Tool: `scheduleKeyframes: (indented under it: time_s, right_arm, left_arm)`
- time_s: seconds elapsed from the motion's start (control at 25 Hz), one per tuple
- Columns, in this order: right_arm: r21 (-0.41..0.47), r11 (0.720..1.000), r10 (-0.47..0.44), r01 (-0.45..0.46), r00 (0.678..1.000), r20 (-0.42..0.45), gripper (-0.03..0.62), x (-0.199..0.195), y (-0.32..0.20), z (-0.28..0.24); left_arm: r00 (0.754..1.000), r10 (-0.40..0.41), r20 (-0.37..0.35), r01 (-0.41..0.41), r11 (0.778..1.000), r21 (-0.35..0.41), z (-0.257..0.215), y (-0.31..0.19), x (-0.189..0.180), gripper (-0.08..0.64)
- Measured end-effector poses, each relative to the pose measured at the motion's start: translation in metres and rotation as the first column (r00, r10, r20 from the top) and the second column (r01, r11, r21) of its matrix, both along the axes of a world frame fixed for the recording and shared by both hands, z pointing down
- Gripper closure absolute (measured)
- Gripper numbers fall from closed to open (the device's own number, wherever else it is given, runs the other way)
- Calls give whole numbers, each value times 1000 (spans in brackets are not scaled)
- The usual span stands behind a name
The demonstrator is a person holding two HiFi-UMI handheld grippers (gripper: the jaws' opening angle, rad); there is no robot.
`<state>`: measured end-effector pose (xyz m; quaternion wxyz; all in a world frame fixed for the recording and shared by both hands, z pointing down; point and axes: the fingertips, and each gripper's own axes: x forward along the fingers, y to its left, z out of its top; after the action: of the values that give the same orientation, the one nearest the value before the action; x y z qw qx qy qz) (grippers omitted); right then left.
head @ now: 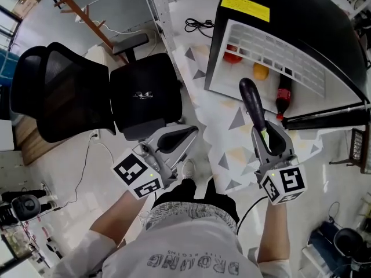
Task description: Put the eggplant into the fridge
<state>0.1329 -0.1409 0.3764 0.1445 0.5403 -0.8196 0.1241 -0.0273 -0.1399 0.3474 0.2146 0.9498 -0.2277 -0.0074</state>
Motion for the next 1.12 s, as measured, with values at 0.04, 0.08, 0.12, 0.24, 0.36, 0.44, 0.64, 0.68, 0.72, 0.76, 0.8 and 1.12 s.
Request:
scheduleKeyframes:
  time_s: [0.04, 0.08, 0.12, 0.24, 0.36, 0.44, 0.64, 0.68, 0.72, 0.76, 0.8, 1.12]
  right_arm:
    - [-3, 1000, -5, 5, 1000, 0, 474, 4, -3, 3]
    - [-7, 1000, -11, 11, 1000, 1, 474, 7, -6, 6]
    - [-12, 1000, -17, 17, 1000, 1, 474, 10, -9, 9]
    - [-32, 999, -39, 39, 999, -2, 474, 20, -19, 21]
    - [-56, 996, -63, 62, 998, -13, 474, 30, -30, 39]
    - [-73, 995, -75, 73, 997, -19, 474, 36, -37, 50]
    - [-96, 990, -103, 99, 994, -32, 474, 49, -56, 71]
    - [-99, 990, -109, 105, 993, -36, 474, 50, -60, 74]
    - [-101, 989, -116, 112, 992, -40, 474, 52, -64, 76]
    - [-102, 988, -123, 118, 991, -46, 474, 54, -67, 79]
    - [-104, 987, -129, 123, 990, -52, 474, 55, -70, 81]
    - [-118, 979, -175, 164, 980, -97, 474, 60, -90, 101]
  left_arm:
    - [1000, -6, 5, 6, 1000, -1, 1, -1, 3, 552]
    - [1000, -11, 10, 11, 1000, 0, 2, -2, 6, 552]
    - [1000, -16, 16, 16, 1000, 1, 3, -3, 9, 552]
    - [999, -34, 29, 34, 999, -5, 8, -6, 18, 552]
    - [998, -57, 32, 58, 998, -12, 12, -11, 27, 552]
    - [997, -73, 34, 74, 997, -15, 15, -14, 33, 552]
    - [992, -116, 54, 118, 993, -25, 24, -17, 41, 552]
    - [990, -125, 58, 127, 992, -27, 26, -17, 42, 552]
    - [989, -135, 61, 137, 990, -30, 28, -18, 43, 552]
    - [988, -144, 63, 146, 989, -31, 29, -18, 44, 552]
    - [986, -153, 64, 156, 987, -32, 30, -19, 45, 552]
    - [971, -232, 59, 233, 972, -10, 48, -25, 52, 552]
